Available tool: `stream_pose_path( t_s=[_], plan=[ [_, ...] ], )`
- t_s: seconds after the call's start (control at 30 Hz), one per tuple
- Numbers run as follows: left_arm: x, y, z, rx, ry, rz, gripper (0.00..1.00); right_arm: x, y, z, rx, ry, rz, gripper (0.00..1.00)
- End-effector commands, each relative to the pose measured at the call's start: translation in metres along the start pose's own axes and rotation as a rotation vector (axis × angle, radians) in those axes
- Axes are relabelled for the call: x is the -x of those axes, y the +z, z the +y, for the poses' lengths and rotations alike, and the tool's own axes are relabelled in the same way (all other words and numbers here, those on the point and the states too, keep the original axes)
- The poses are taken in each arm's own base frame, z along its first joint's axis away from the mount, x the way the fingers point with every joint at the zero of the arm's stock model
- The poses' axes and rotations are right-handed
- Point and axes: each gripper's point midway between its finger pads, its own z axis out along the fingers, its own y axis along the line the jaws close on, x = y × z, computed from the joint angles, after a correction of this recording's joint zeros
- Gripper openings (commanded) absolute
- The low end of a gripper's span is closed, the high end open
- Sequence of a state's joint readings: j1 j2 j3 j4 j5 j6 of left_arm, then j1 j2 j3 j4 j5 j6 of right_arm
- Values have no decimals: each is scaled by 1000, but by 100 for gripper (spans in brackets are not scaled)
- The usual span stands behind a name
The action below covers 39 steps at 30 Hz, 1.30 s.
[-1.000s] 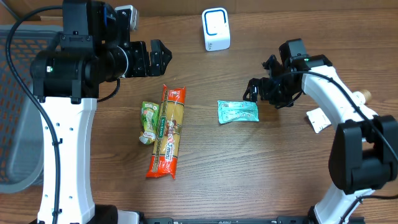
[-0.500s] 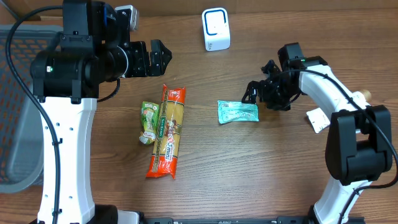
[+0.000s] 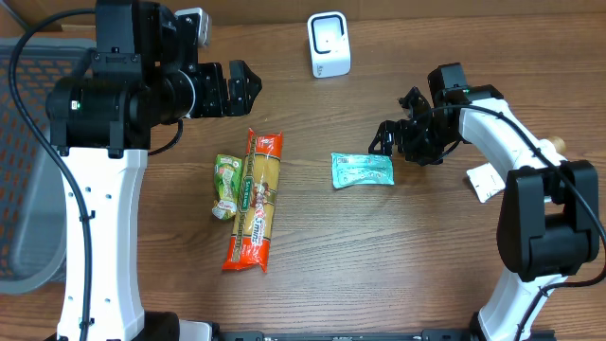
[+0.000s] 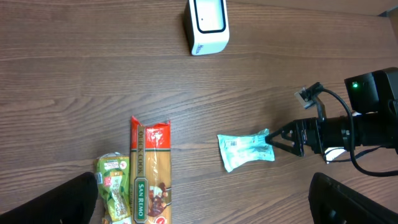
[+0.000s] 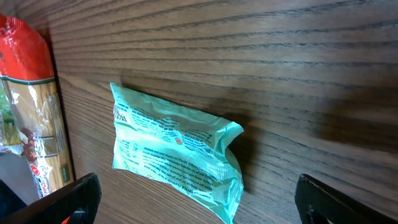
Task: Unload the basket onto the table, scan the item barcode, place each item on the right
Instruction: 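Lower the right gripper onto the light-green wipes pack and grasp it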
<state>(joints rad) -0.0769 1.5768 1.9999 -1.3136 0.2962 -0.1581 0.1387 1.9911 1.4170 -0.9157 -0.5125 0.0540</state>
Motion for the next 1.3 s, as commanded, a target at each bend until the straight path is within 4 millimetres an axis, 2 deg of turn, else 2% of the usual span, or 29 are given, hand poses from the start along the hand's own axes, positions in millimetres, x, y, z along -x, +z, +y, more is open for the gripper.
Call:
stream_pose_path(
  t_s=[0.0, 0.2, 0.5, 0.83, 0.93, 1.03, 1.2, 1.27],
  plan=[
    [1, 1, 1, -5, -3, 1, 100, -2, 6, -3, 12, -34, 16, 99],
    [1, 1, 0, -5, -3, 1, 100, -17, 15, -11, 9, -82, 57, 94],
    [1, 1, 1, -5, -3, 1, 100, -30, 42, -23, 12, -130, 34, 86],
    [1, 1, 1, -5, -3, 1, 100, -47, 72, -19, 3, -208, 29, 74],
    [1, 1, 1, -5, -3, 1, 100, -54, 79, -19, -23, -221, 45, 60],
    [1, 1, 0, -5, -3, 1, 100, -57, 80, -20, -30, -212, 56, 35],
    [1, 1, 1, -5, -3, 1, 100, -56, 77, -21, -22, -106, 53, 5],
    [1, 1, 1, -5, -3, 1, 99, -56, 73, -15, 47, -70, 58, 4]
  ],
)
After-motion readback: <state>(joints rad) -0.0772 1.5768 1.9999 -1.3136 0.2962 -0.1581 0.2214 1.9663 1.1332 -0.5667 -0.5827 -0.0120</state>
